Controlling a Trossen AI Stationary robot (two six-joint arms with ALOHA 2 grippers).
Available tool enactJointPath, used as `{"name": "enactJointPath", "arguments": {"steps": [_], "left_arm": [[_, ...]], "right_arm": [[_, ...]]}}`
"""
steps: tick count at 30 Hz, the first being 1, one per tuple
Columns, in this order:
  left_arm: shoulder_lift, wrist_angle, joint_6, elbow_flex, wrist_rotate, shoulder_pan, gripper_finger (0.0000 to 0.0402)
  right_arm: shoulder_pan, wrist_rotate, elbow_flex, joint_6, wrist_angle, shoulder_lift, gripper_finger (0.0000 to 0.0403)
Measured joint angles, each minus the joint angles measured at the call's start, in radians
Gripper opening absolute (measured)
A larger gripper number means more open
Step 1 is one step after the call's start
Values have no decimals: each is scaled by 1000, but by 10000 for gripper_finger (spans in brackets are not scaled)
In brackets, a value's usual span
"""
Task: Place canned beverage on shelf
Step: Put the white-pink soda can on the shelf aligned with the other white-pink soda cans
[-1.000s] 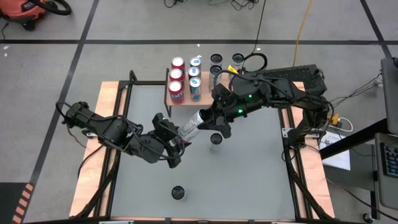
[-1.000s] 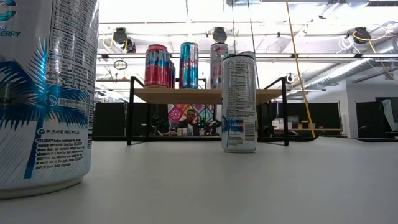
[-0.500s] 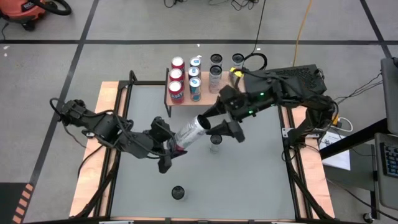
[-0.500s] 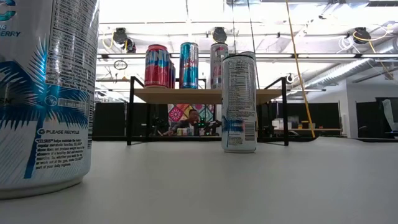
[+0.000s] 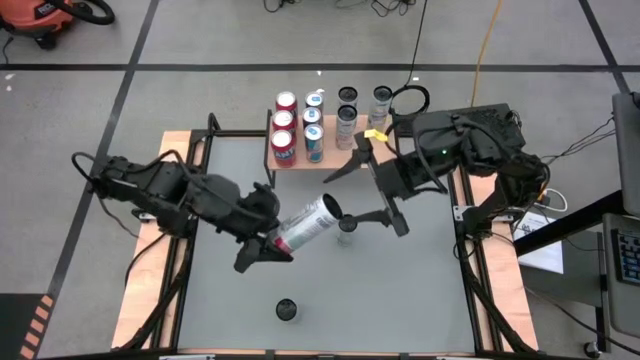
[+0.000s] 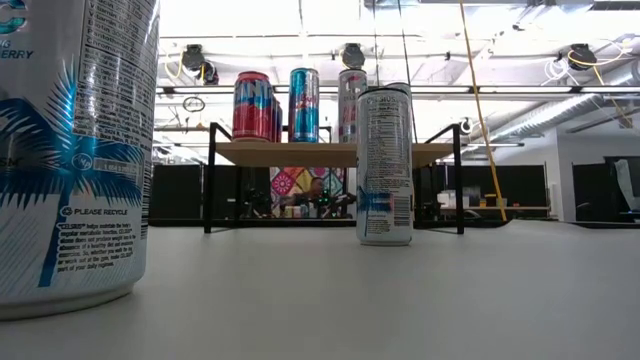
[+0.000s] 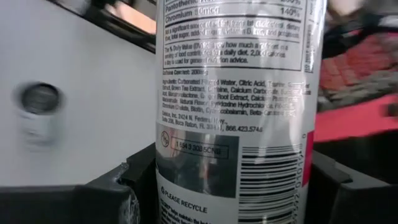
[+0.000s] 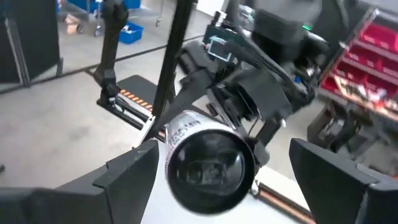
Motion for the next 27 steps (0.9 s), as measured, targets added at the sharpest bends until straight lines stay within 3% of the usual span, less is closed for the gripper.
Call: {"name": "enactJointPath", "arguments": {"steps": [9, 15, 27], "left_arm": [[0, 61, -138, 0, 260, 105, 255], [10, 96, -231, 0, 391, 143, 255], [34, 169, -285, 0, 424, 155, 256]], "right_arm": [[13, -74, -1, -26, -44, -6, 331], [13, -72, -1, -149, -96, -9, 331], [13, -49, -1, -334, -134, 18, 328]]}}
